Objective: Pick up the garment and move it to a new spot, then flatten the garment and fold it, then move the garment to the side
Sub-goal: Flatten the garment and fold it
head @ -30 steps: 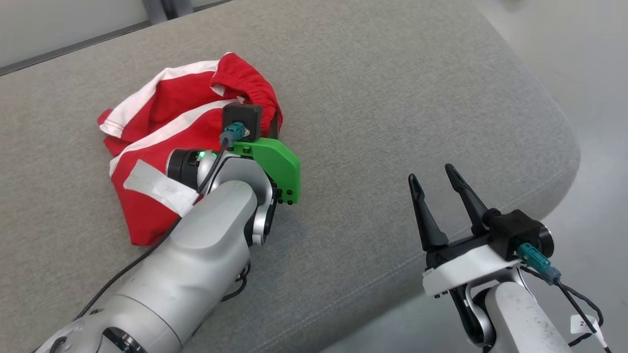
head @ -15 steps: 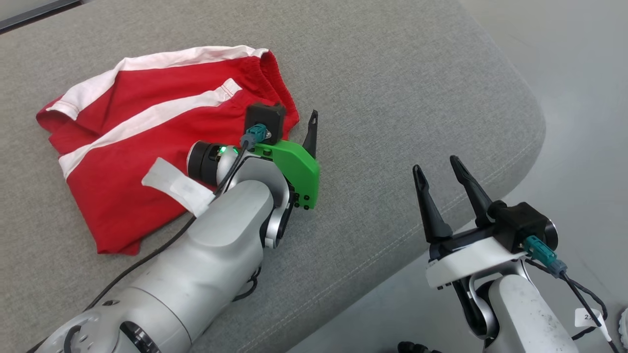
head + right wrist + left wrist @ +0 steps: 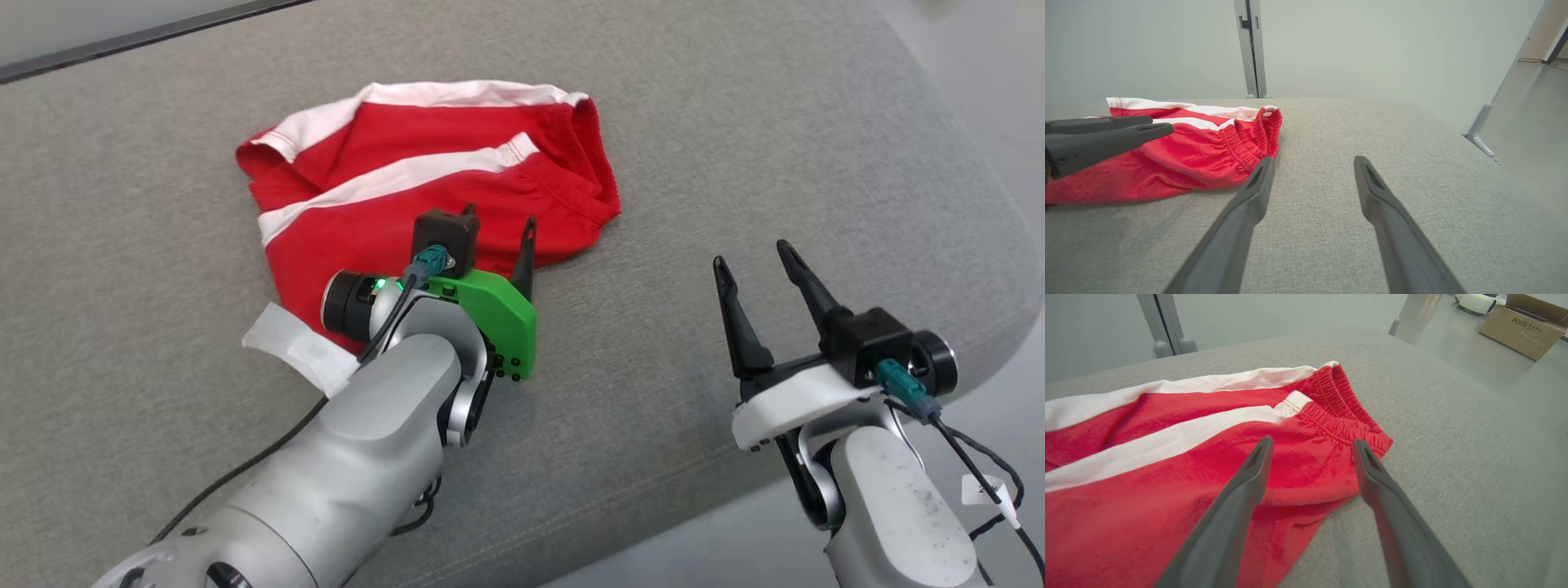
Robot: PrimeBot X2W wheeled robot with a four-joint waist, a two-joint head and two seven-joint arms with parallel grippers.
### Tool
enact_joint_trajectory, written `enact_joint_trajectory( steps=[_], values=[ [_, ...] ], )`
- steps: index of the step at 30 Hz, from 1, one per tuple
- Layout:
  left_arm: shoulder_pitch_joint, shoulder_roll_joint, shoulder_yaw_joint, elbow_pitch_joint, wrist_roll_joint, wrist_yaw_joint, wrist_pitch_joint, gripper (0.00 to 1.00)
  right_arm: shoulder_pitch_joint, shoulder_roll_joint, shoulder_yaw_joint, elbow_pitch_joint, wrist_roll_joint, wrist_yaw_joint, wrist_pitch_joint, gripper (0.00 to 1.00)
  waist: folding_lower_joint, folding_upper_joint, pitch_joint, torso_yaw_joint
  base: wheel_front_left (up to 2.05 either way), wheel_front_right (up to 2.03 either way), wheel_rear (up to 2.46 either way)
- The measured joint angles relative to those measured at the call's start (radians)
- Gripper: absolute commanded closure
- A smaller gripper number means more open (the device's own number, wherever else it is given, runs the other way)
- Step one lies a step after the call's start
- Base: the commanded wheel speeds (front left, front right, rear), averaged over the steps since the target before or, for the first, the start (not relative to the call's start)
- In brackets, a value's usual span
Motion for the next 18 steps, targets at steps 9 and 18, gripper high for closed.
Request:
enact_joint_trajectory(
  steps=[9, 18],
  values=[
    [0.130, 0.040, 0.132, -0.123, 0.101, 0.014, -0.003, 0.00, -0.170, -0.131, 0.054, 0.141, 0.094, 0.000, 0.116, 0.00, 0.0000, 0.0000, -0.056, 0.174, 0.00, 0.00, 0.00],
    [0.292, 0.081, 0.260, -0.305, 0.202, 0.045, -0.004, 0.00, -0.300, -0.216, 0.124, 0.294, 0.235, 0.000, 0.181, 0.00, 0.0000, 0.0000, -0.080, 0.320, 0.00, 0.00, 0.00]
  ],
)
